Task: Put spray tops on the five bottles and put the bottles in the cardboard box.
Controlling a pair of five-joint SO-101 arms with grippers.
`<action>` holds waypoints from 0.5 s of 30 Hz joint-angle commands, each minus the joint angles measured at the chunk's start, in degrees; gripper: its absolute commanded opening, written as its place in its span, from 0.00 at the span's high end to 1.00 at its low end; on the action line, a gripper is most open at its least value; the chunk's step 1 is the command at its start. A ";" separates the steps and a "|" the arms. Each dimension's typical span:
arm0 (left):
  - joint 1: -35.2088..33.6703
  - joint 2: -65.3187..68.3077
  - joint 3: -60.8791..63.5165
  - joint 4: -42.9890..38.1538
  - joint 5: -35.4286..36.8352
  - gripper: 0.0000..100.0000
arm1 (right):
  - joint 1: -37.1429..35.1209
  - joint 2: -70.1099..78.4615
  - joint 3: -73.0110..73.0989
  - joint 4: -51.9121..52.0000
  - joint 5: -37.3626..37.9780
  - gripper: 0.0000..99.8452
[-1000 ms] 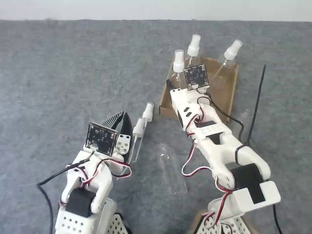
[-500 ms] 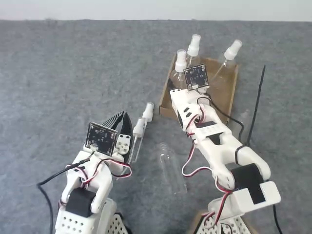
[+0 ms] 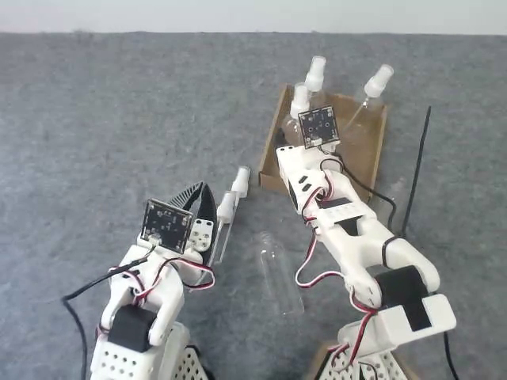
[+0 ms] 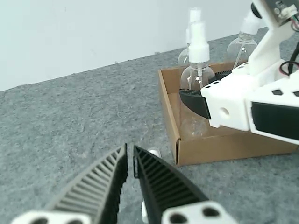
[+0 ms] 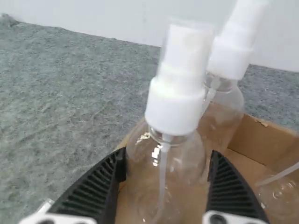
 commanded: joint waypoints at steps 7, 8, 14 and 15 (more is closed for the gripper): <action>0.18 -0.97 -0.48 -1.49 0.09 0.99 | 0.57 -1.63 -0.18 -0.66 -0.09 0.78; 0.18 -0.97 -0.48 -1.49 0.09 0.99 | 0.57 -1.63 -0.18 -0.66 0.00 0.78; 0.09 -0.97 -0.48 -1.49 0.09 0.99 | 0.48 -1.54 -0.18 -0.57 0.00 0.78; 0.09 -0.97 -0.48 -1.49 0.09 0.99 | 0.48 -1.54 -0.18 -0.57 0.00 0.78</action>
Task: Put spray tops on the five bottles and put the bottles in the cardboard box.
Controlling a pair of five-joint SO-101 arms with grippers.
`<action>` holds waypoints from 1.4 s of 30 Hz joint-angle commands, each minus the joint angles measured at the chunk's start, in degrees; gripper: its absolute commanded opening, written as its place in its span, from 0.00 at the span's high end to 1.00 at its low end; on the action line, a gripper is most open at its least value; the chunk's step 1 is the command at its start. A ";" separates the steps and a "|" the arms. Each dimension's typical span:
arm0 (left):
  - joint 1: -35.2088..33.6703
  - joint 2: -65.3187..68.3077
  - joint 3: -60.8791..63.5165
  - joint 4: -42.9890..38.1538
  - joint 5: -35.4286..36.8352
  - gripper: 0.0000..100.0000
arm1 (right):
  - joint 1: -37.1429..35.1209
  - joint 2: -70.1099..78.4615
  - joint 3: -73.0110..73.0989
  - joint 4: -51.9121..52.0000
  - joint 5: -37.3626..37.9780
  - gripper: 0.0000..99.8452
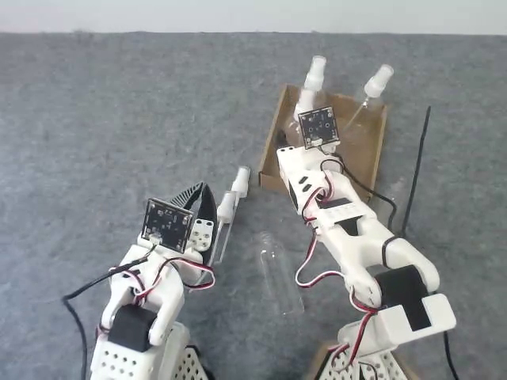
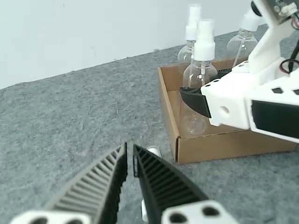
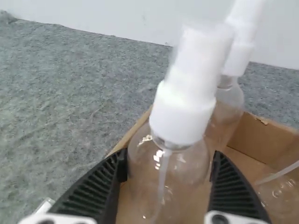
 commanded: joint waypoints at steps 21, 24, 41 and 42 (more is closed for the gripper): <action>0.18 -0.97 -0.48 -1.49 0.09 0.99 | 0.66 -1.63 -0.18 -0.57 0.00 0.77; 0.18 -0.97 -0.48 -1.49 0.09 0.99 | 0.66 -1.63 -0.18 -0.57 0.00 0.71; 0.18 -0.97 -0.48 -1.49 0.09 0.99 | 0.66 -4.70 -0.26 1.54 0.00 0.68; 0.18 -0.97 -0.48 -1.49 0.09 0.99 | 0.66 -5.85 -0.35 2.77 -0.09 0.68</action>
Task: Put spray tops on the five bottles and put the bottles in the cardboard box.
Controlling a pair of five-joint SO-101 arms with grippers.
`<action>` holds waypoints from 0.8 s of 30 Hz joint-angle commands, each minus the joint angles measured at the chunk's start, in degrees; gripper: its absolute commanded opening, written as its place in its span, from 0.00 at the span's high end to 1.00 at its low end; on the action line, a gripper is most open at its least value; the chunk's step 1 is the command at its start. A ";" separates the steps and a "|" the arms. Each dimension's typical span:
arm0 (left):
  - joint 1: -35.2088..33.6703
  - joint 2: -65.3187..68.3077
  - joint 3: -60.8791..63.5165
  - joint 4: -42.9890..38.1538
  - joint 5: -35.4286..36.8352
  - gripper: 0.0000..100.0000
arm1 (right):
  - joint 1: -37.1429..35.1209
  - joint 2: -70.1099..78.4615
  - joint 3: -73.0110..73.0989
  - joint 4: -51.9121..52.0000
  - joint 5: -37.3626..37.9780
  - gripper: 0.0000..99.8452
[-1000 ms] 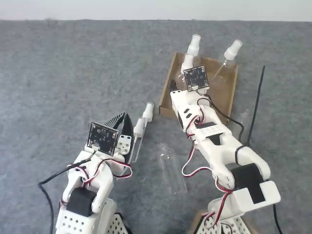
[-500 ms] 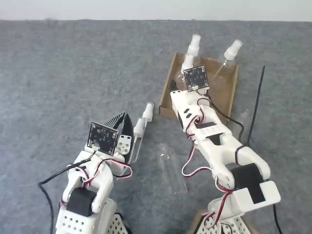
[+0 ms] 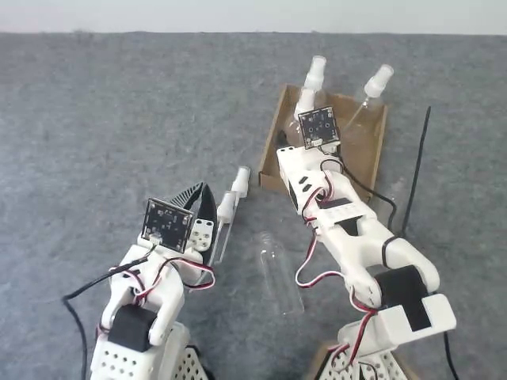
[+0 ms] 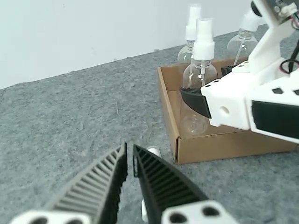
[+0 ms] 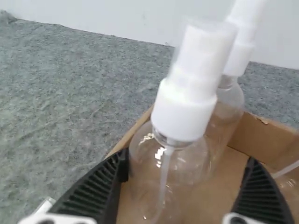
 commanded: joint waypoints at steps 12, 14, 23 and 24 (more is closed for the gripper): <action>0.18 -0.97 -0.48 -1.49 0.09 0.99 | 0.66 -15.52 -4.57 11.47 -0.09 0.68; 0.18 -0.97 -0.48 -1.49 0.09 0.99 | 0.66 -17.89 -7.21 15.69 -0.09 0.68; 0.18 -0.97 -0.48 -1.49 0.09 0.99 | 0.31 -31.25 -18.29 44.18 -0.09 0.69; 0.18 -0.97 -0.48 -1.49 0.09 0.99 | 0.22 -32.84 -18.55 47.16 -0.09 0.69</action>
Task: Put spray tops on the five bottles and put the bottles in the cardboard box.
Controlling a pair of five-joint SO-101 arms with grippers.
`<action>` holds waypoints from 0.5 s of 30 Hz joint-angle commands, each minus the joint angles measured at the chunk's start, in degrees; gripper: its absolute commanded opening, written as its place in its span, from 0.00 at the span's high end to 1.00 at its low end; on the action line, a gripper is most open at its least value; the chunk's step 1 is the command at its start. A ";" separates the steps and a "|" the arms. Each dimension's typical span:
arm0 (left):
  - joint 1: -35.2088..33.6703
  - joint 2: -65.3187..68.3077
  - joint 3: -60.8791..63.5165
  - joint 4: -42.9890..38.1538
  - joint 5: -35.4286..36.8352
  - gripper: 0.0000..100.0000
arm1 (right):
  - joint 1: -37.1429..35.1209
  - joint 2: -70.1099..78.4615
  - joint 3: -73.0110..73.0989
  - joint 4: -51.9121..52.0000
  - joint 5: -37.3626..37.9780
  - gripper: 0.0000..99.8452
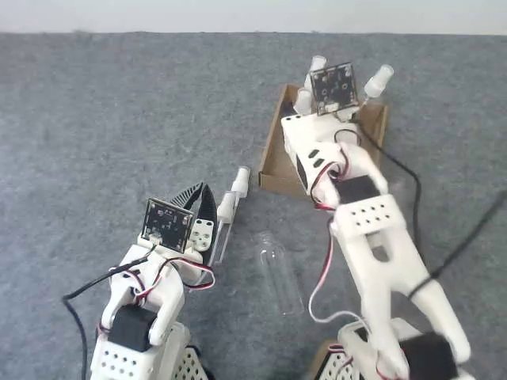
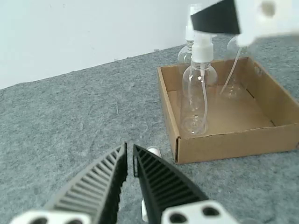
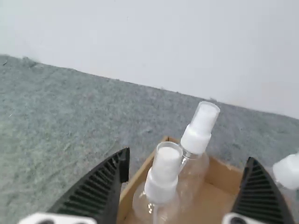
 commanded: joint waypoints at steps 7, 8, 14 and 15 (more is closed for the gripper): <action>0.18 -0.97 -0.48 -1.49 0.09 0.99 | 0.22 -15.08 -5.01 31.78 -0.09 0.69; 0.18 -0.97 -0.48 -1.49 0.09 0.99 | 0.22 -16.04 -5.01 34.77 -0.09 0.69; 0.00 -0.97 -0.48 -1.49 0.09 0.99 | 0.66 -21.14 -5.01 52.79 0.00 0.68; -0.09 -0.97 -0.48 -1.49 0.09 0.99 | 0.66 -21.93 -4.92 56.13 0.00 0.68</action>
